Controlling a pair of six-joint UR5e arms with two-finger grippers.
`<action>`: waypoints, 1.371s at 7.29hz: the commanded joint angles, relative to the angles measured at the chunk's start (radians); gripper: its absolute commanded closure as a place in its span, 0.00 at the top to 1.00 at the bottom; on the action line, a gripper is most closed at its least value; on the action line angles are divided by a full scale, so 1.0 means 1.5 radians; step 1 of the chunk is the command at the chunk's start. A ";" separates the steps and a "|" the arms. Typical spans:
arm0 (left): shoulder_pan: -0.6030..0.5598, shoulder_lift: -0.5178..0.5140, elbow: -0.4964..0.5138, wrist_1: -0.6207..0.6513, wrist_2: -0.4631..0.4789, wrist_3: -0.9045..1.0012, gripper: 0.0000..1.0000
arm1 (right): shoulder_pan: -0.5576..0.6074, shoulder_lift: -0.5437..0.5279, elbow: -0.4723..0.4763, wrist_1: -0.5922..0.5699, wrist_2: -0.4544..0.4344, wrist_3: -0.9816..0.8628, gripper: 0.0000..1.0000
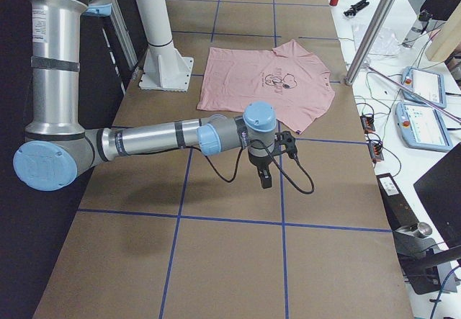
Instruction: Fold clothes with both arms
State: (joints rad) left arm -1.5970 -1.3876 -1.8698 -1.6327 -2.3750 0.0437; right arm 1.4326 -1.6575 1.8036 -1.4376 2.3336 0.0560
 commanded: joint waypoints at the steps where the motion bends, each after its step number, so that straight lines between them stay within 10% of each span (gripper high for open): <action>1: 0.001 0.006 -0.006 -0.005 -0.005 0.006 1.00 | 0.000 -0.022 -0.011 0.004 0.004 -0.001 1.00; 7: 0.003 0.011 -0.017 -0.009 -0.013 0.005 1.00 | -0.060 0.014 -0.029 0.078 0.005 0.035 1.00; 10: 0.003 0.011 -0.017 -0.041 -0.100 -0.009 1.00 | -0.201 0.249 -0.183 0.150 -0.008 0.336 1.00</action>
State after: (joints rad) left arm -1.5923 -1.3721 -1.8967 -1.6658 -2.4959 0.0449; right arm 1.2325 -1.4302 1.6333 -1.2849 2.3359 0.3617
